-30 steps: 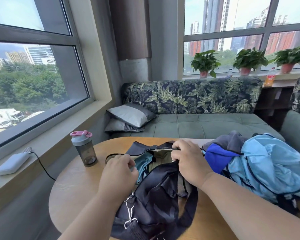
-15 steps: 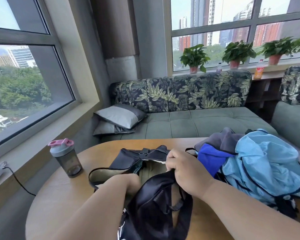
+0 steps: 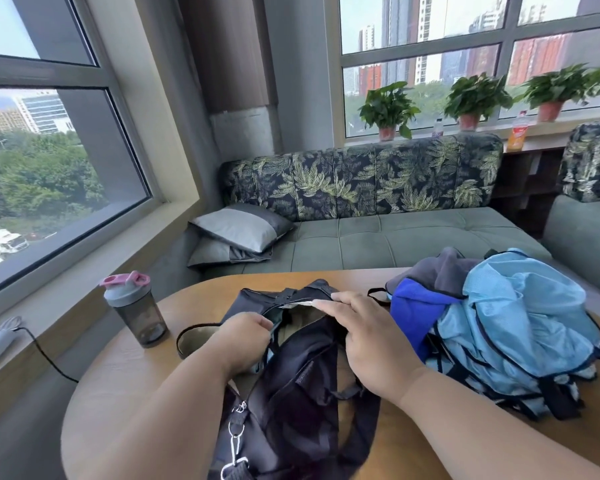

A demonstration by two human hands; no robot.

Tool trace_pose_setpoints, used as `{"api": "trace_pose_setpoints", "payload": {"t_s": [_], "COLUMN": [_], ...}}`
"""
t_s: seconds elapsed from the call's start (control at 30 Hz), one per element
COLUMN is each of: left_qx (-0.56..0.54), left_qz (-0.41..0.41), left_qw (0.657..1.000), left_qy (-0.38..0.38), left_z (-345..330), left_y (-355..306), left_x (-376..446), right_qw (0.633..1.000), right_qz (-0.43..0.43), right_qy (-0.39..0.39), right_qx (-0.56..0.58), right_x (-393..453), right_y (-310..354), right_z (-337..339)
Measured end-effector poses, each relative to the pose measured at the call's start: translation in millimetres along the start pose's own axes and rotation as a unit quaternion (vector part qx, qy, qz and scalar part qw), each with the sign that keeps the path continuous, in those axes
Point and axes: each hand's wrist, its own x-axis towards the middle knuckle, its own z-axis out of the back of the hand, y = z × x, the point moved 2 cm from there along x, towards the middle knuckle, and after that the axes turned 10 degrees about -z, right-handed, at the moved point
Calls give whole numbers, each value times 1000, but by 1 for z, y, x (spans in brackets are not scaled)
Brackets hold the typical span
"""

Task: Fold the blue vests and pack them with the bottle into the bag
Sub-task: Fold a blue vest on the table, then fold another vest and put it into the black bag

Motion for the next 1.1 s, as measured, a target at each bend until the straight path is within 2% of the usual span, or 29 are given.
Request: {"api": "trace_pose_setpoints", "payload": {"t_s": [0.07,0.2,0.53,0.7,0.83,0.97,1.1], "left_qx": [-12,-67,25,49,74,74,84], "left_qz": [6,2,-107,-152,-162,-160,-175], "left_qw": [999,993,986,983,983,984,979], "left_qy": [-46,-92,-129,-91,-42,20,68], "left_z": [7,12,3,-39,-84,-129,-169], "left_y": [-7,-23,-105,-152,-174,-193,-212], "left_x": [-14,-40,-79,-88,-79,-61,-41], "right_qw": [1000,995,972,936,902,868,853], "right_qz": [-8,-64,-208,-315,-391,-434,-444], "right_qy": [-2,-46,-19,-43,-105,-149,-174], "right_qx": [10,63,107,154,150,190,210], "right_x": [-5,-18,-59,-90,-119,-140,-140], "right_y": [0,1,-21,-52,-87,-117,-138], "right_z": [4,24,66,97,114,119,124]}}
